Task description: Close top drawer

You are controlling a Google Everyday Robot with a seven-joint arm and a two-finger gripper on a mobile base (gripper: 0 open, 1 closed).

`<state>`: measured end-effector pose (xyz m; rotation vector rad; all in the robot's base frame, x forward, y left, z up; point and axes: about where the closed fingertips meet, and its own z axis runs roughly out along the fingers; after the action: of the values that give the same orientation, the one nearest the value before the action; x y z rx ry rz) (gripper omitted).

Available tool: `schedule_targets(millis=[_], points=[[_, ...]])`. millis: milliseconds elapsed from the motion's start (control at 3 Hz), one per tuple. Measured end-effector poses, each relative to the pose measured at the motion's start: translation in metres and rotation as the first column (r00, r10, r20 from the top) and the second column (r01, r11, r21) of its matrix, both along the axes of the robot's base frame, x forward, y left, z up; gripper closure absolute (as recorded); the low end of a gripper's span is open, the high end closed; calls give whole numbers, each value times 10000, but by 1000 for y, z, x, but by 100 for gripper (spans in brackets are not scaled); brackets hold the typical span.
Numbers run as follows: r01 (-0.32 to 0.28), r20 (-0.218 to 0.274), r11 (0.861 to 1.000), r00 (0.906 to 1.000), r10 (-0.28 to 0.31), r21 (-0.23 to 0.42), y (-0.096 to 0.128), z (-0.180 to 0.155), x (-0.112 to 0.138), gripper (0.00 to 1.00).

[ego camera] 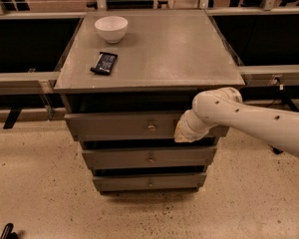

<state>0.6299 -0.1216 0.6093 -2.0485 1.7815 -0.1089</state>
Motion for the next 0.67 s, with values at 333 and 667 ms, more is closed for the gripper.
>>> schedule_targets(millis=[333,667], points=[[0,0,10000,10000,0,0,0,0,0,30],[-1,-1,10000,10000,1,0,0,0,0,6]])
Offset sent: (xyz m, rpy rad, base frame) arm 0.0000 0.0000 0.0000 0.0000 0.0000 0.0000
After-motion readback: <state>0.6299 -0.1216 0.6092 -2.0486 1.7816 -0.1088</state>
